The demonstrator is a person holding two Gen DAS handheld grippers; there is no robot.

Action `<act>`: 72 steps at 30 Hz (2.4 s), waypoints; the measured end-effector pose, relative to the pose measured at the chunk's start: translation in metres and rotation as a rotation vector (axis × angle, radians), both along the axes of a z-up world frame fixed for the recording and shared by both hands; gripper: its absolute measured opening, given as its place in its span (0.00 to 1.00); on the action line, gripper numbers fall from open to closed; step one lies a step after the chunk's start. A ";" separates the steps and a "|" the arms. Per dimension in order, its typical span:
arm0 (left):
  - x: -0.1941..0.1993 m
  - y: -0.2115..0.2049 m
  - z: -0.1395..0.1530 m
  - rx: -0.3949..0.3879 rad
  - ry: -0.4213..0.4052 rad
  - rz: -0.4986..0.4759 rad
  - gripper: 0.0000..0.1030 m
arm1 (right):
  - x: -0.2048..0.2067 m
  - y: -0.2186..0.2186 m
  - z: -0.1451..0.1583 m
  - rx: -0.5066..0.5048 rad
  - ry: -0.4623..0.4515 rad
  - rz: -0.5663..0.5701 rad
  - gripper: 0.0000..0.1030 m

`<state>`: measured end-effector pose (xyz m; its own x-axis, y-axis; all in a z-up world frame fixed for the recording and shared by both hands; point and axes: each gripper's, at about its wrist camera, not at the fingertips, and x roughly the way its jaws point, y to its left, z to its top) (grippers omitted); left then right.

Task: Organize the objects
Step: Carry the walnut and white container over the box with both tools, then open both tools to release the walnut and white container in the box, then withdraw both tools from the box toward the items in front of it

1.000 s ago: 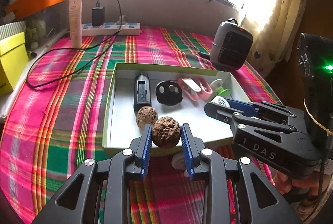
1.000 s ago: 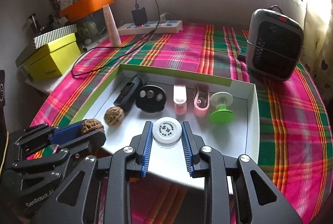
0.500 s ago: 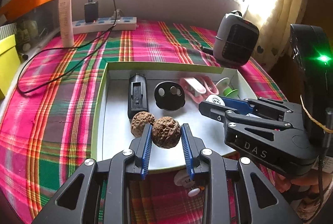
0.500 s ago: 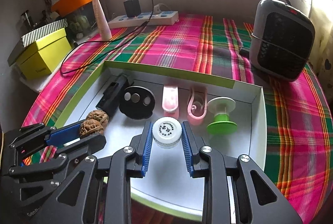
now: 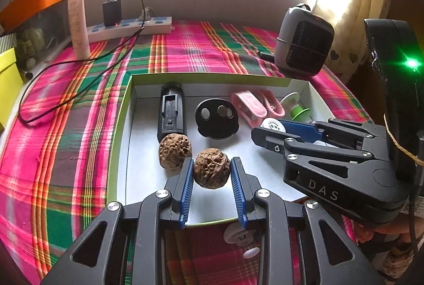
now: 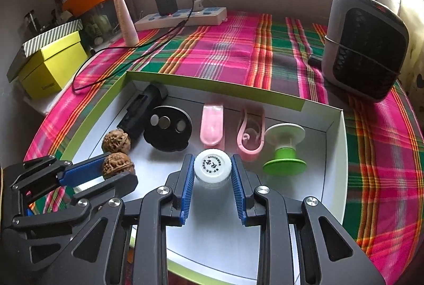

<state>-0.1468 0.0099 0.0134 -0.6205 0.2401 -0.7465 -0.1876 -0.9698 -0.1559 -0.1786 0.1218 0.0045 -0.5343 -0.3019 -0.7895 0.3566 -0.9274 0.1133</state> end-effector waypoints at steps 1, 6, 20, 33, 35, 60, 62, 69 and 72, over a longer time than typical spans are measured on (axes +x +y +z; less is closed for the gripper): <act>-0.001 0.000 0.000 0.000 0.000 -0.002 0.25 | 0.000 0.000 0.000 0.001 0.000 0.000 0.28; -0.002 0.001 -0.001 -0.006 -0.001 0.001 0.25 | 0.000 0.000 -0.001 0.002 -0.001 0.001 0.28; -0.003 0.001 -0.002 -0.010 -0.003 -0.003 0.25 | 0.000 -0.001 -0.001 0.007 0.000 0.002 0.28; -0.002 0.000 -0.002 -0.010 -0.006 0.001 0.26 | 0.001 0.000 0.000 0.006 -0.008 -0.005 0.28; 0.000 0.001 -0.001 -0.012 -0.006 0.001 0.31 | 0.001 0.000 0.000 0.007 -0.007 -0.006 0.28; 0.021 -0.003 0.011 -0.022 0.019 0.019 0.41 | 0.018 0.004 0.013 -0.010 0.019 -0.024 0.39; 0.023 -0.004 0.012 -0.026 0.024 0.023 0.41 | 0.021 0.004 0.015 -0.009 0.023 -0.028 0.42; 0.036 -0.006 0.020 -0.029 0.051 0.030 0.41 | 0.038 0.006 0.024 -0.019 0.053 -0.036 0.44; 0.042 -0.008 0.022 -0.018 0.057 0.031 0.41 | 0.048 0.007 0.029 -0.018 0.074 -0.040 0.44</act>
